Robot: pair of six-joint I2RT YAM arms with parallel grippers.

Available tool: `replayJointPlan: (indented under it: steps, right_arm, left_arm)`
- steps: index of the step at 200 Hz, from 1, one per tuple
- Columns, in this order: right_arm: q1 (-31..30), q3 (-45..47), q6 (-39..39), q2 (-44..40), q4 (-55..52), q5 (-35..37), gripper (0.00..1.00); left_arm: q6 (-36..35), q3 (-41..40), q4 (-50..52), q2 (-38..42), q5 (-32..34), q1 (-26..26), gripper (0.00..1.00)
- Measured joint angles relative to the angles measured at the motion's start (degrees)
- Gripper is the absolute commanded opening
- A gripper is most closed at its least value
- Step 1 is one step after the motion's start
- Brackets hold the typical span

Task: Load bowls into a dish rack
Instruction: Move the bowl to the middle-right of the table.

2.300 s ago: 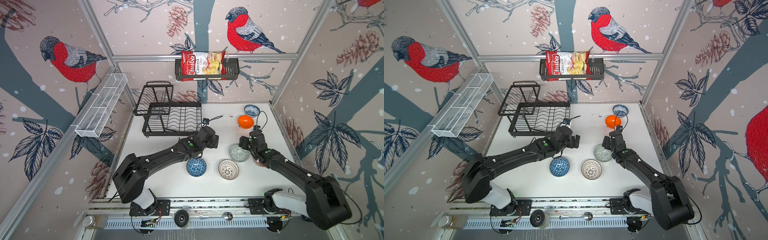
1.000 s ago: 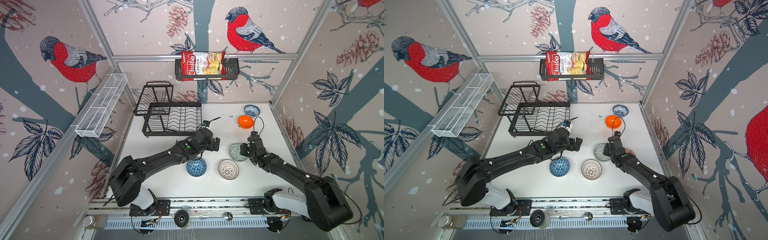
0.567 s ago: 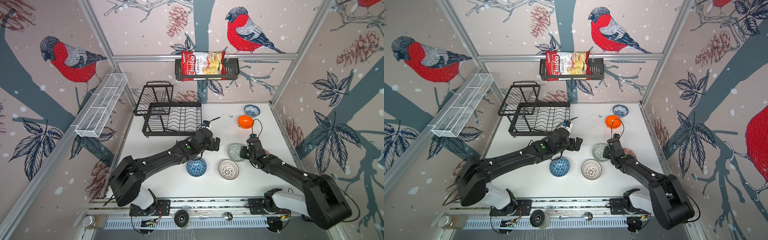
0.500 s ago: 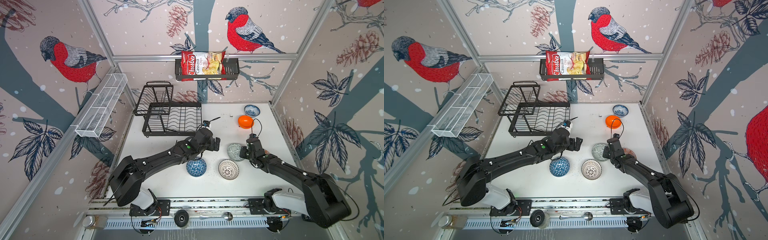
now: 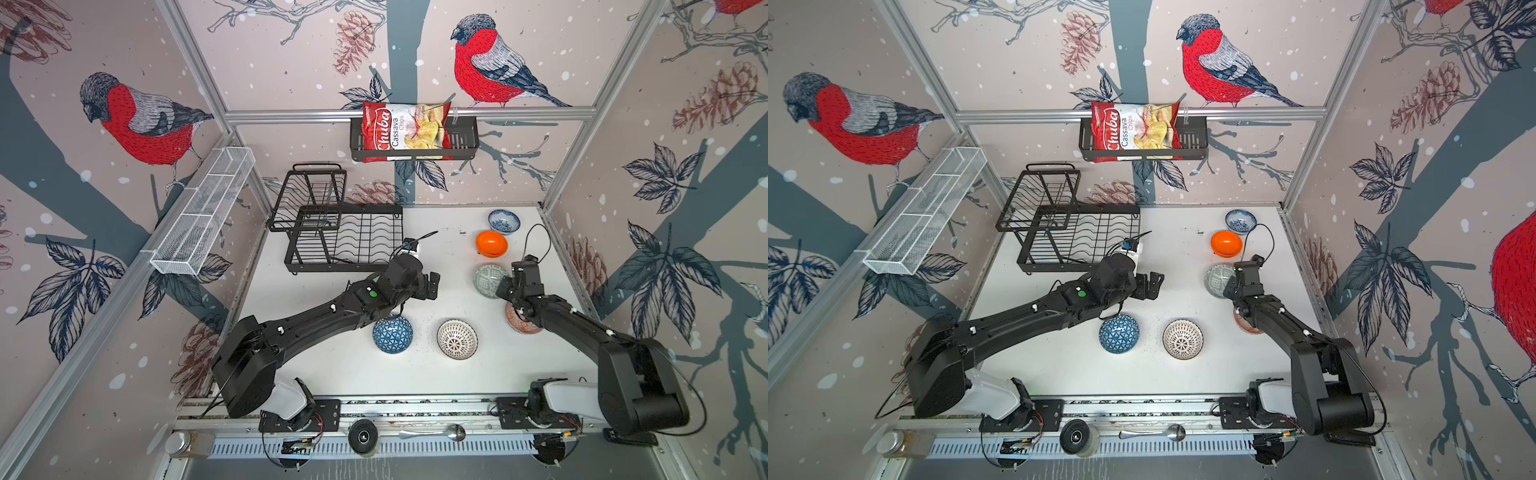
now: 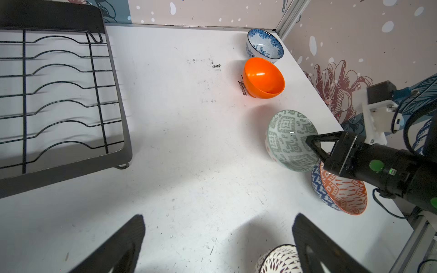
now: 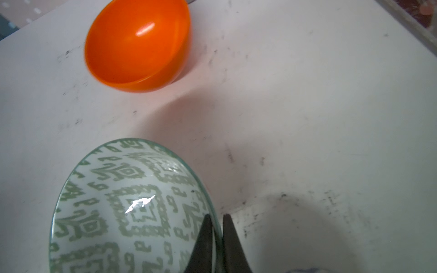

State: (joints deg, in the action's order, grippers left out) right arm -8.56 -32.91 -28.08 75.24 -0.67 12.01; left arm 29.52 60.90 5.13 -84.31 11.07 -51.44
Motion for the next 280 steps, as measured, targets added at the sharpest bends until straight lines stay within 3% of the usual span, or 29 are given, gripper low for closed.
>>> replayJointPlan:
  steps: [40,75,97,116,147,163,191,280]
  right_arm:
    - [3.87,-1.29,-0.83,3.72,0.68,-1.7,0.06]
    - [6.49,-2.01,-1.9,4.96,1.16,-1.88,0.24]
    - [7.06,-1.92,-1.99,4.5,1.51,-1.88,0.28]
    - [7.04,-1.92,-2.08,3.34,1.55,-1.95,0.44]
    - [6.56,-1.97,-2.1,0.87,1.57,-2.91,0.55]
    - [4.35,-2.12,-1.97,-1.77,1.31,-2.84,0.66]
    - [-0.96,-2.16,-0.61,-7.04,1.53,-2.03,0.74]
    - [-19.67,-0.28,1.14,-12.96,-5.07,-2.32,0.78]
  left_arm:
    - [0.0,0.0,0.02,0.0,0.13,0.37,0.98]
    - [0.0,0.0,0.02,0.0,0.13,0.52,0.98]
    - [0.0,0.0,0.02,-0.11,0.13,0.7,0.98]
    - [0.0,0.0,0.04,-0.15,0.13,0.74,0.98]
    - [0.02,0.0,0.09,-0.15,0.15,1.14,0.98]
    - [0.04,-0.02,0.22,-0.04,0.15,1.53,0.98]
    - [0.09,-0.46,0.37,0.85,0.07,2.03,0.98]
    - [2.38,-7.3,0.66,7.43,-2.08,3.37,0.98]
